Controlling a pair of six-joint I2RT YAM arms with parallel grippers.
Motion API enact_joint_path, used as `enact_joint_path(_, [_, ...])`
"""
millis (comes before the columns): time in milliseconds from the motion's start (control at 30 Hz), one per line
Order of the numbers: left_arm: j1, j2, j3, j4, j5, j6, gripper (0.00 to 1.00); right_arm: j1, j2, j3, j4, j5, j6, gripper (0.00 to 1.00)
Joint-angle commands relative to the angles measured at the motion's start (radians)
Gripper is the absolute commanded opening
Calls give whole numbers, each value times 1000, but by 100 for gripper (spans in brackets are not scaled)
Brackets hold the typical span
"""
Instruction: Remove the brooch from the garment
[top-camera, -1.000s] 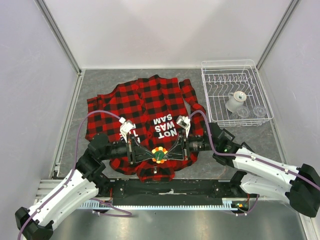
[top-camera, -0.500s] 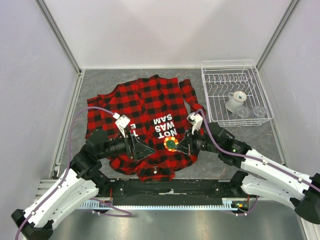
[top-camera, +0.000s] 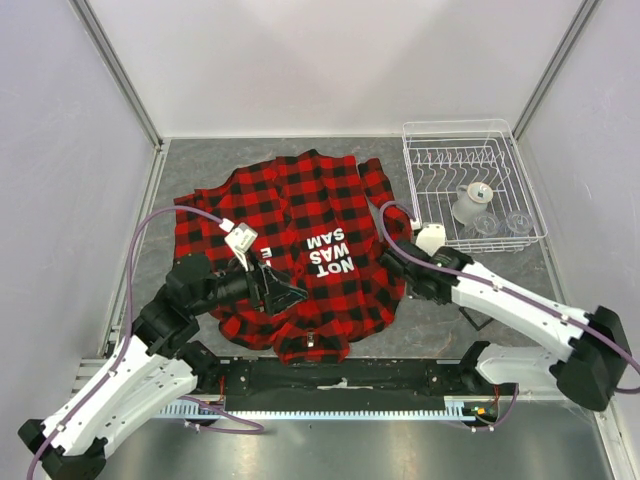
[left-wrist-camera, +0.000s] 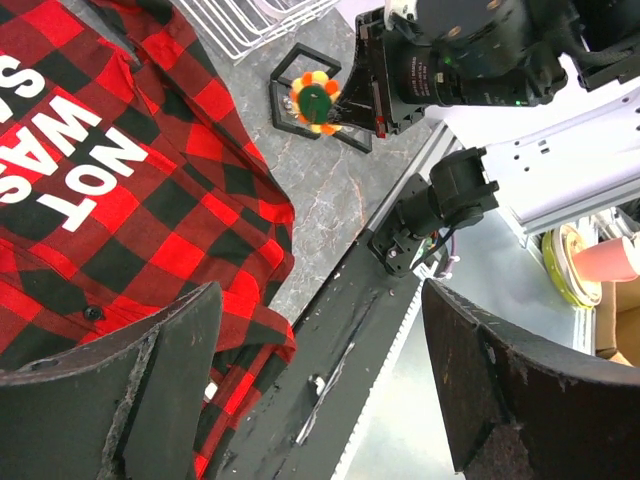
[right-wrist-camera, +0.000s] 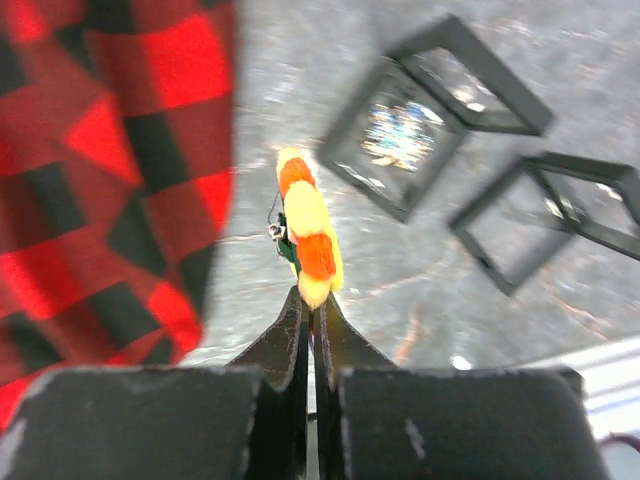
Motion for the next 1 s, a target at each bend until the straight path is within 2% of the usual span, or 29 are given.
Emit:
enact_joint_path(0, [-2, 10, 38, 39, 31, 96, 87, -17, 67, 41, -323, 178, 192, 0])
enact_joint_path(400, [-2, -60, 37, 2, 22, 162, 87, -259, 259, 8, -329, 167, 195, 0])
enact_joint_path(600, [-2, -114, 26, -9, 10, 162, 88, -322, 317, -2, -306, 158, 175, 0])
enact_joint_path(967, [-10, -157, 14, -10, 30, 162, 88, -366, 391, -16, -317, 170, 209, 1])
